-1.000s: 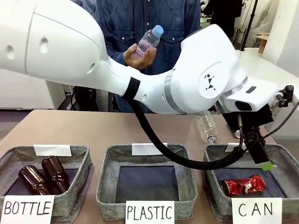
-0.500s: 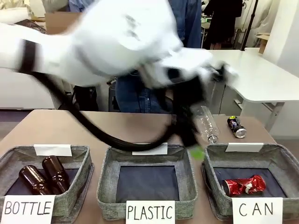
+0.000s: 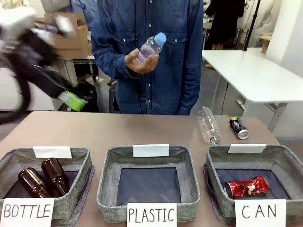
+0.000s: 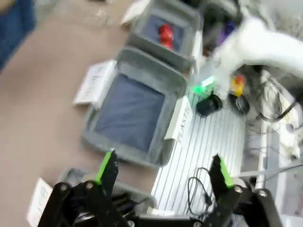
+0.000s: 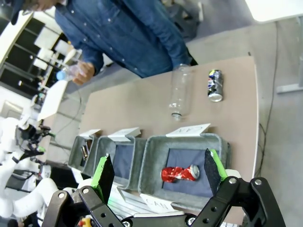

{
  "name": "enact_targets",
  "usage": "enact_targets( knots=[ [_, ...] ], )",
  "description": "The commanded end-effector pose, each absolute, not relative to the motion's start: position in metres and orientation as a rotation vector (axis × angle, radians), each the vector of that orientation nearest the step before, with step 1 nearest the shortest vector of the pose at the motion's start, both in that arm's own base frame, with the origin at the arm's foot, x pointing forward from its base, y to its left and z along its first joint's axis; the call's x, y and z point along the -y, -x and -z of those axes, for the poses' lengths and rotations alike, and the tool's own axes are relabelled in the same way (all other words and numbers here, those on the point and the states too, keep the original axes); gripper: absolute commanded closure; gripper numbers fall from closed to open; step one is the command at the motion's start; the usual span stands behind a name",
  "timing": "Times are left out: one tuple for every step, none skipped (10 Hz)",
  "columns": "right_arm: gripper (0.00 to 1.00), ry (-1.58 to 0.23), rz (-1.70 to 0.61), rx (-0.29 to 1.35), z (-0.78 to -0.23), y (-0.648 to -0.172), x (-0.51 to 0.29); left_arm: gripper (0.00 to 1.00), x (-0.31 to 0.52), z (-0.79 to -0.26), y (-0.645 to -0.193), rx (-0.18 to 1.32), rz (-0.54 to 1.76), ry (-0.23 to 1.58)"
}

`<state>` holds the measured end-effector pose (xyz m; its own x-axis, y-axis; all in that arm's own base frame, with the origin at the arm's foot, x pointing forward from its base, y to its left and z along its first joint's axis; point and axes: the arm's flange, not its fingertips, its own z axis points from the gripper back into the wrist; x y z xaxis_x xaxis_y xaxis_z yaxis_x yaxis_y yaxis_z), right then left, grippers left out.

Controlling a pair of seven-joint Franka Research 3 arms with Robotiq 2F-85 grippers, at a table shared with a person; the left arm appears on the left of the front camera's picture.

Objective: Sort the can waste into the basket.
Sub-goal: Pick up the can waste from the table and place it in the right Fabric basket.

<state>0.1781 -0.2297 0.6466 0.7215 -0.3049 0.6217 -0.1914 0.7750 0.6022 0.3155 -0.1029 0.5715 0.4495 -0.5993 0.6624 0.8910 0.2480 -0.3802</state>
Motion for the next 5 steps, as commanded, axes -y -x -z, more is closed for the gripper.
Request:
enact_targets(
  knots=[
    [0.0,-0.693,0.087,0.767,-0.65,-0.177,0.23,0.0,0.028,-0.554,-0.331,0.452,0.637,0.95],
    [0.0,-0.693,0.087,0.767,-0.65,-0.177,0.23,0.0,-0.016,-0.53,-0.336,0.539,0.286,1.032],
    [0.0,-0.693,0.087,0.767,-0.65,-0.177,0.23,0.0,0.043,-0.56,-0.322,0.427,0.883,0.863],
    [0.0,-0.693,0.087,0.767,-0.65,-0.177,0.23,0.0,0.043,-0.56,-0.322,0.427,0.883,0.863],
    [0.0,-0.7,0.069,0.779,-0.647,-0.178,0.23,0.0,-0.024,-0.537,-0.327,0.437,0.694,0.902]
  ],
)
